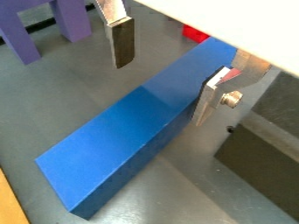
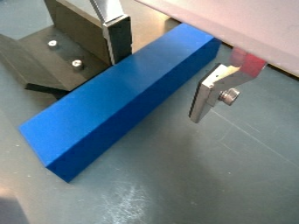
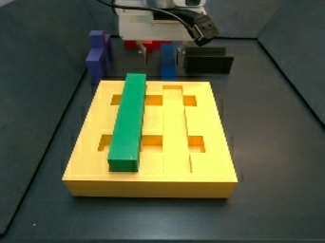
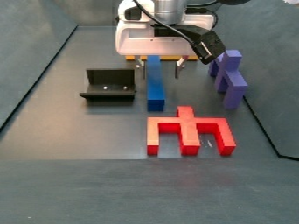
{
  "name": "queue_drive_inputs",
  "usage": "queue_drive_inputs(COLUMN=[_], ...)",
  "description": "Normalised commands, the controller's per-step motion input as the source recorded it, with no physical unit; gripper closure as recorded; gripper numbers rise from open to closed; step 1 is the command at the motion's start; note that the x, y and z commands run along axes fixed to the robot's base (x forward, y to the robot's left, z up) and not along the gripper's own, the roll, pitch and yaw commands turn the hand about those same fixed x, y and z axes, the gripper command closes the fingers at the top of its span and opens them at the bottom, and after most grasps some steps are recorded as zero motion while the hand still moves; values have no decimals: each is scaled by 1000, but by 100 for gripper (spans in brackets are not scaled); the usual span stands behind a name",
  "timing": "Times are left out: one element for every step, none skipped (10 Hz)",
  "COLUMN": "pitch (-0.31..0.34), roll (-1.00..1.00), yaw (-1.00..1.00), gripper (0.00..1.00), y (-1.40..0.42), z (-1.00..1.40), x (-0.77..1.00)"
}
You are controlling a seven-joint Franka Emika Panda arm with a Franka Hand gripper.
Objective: Pick up the blue object. Move up. Move to above the board. Insert the blue object.
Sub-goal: Pick up the blue object.
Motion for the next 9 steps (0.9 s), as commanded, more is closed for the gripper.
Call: queue_drive_inputs(pitch=[-40, -41, 0, 0, 0, 0, 0, 0, 0], roll=[0, 0, 0, 0, 0, 0, 0, 0, 0], yaw=[20, 11, 0, 0, 0, 0, 0, 0, 0], gripper=[0, 0, 0, 100, 100, 100, 100, 100, 100], y=[-111, -6, 0, 0, 0, 0, 0, 0, 0], z=[-111, -69, 0, 0, 0, 0, 0, 0, 0], x=[-83, 0, 0, 0, 0, 0, 0, 0, 0])
